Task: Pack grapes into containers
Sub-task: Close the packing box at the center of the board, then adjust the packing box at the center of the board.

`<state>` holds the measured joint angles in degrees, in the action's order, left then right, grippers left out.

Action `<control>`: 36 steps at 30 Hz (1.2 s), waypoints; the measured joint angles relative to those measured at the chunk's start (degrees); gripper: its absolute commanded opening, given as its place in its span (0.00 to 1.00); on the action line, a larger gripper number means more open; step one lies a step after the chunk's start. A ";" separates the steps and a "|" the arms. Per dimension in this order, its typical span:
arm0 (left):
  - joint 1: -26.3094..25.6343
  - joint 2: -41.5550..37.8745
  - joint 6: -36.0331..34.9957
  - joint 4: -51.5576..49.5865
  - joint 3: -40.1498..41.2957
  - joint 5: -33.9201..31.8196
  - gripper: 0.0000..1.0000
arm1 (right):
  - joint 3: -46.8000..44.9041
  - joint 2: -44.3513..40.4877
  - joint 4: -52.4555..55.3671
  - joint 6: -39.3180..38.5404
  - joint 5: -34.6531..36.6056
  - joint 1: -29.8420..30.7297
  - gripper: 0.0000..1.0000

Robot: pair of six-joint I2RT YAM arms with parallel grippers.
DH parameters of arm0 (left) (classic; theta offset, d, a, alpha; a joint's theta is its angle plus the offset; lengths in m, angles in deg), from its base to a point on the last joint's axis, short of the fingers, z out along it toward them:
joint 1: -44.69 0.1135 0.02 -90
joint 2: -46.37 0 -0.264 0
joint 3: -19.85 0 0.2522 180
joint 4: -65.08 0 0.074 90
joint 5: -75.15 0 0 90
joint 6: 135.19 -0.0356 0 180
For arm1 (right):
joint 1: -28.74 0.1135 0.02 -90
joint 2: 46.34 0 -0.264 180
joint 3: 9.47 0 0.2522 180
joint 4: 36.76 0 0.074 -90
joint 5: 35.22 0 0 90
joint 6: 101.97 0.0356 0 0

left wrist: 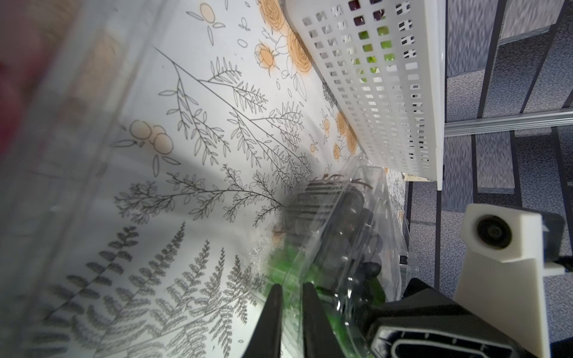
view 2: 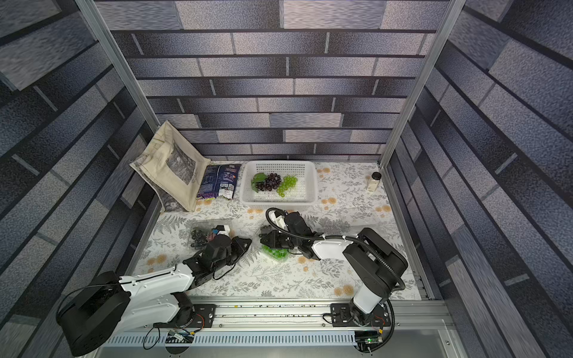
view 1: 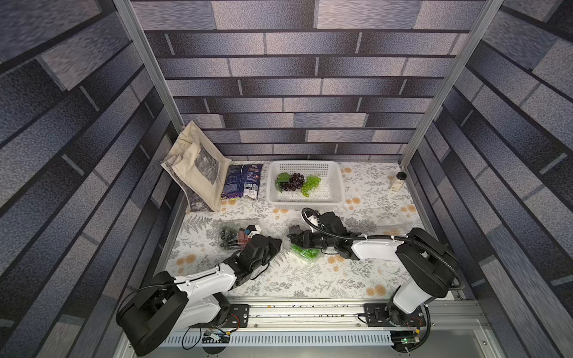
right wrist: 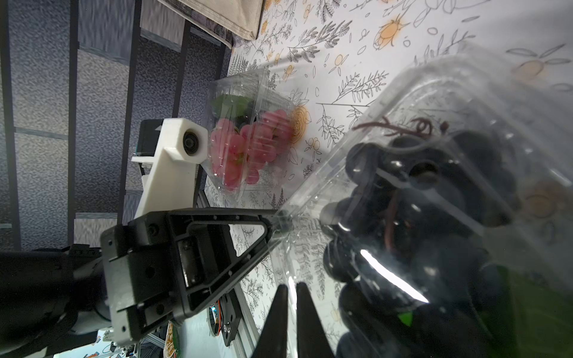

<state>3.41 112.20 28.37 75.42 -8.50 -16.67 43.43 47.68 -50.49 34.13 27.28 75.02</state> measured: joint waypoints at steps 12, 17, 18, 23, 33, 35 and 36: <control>0.00 1.05 0.00 1.25 0.00 -0.17 0.11 | 0.00 0.26 -0.07 0.00 -0.44 0.00 0.10; -0.13 0.28 -0.07 -0.09 0.00 -0.22 0.37 | 0.00 0.26 -0.11 0.00 -0.66 0.00 0.13; -0.26 -0.26 0.07 -1.60 0.00 -0.50 0.43 | 0.02 0.26 -0.22 0.00 -0.72 0.00 0.14; -0.48 -5.33 -0.94 -10.56 -0.13 -1.46 0.62 | 0.24 -0.22 -0.02 0.15 -1.05 0.00 0.25; -0.92 -13.51 -6.29 -27.67 -7.82 -3.63 0.63 | 0.79 -14.36 14.34 -2.75 2.95 0.00 0.53; -1.86 -13.35 -8.20 -30.49 -10.25 -4.13 0.61 | 1.05 -19.23 18.93 -4.24 5.05 0.00 0.54; -2.67 -12.98 -9.22 -31.87 -11.65 -4.28 0.60 | 1.11 -22.01 21.68 -5.05 6.51 0.00 0.55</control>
<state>0.75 99.21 19.14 43.55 -20.15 -20.96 44.54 25.67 -28.81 29.08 33.79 75.02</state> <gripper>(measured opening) 0.615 0.536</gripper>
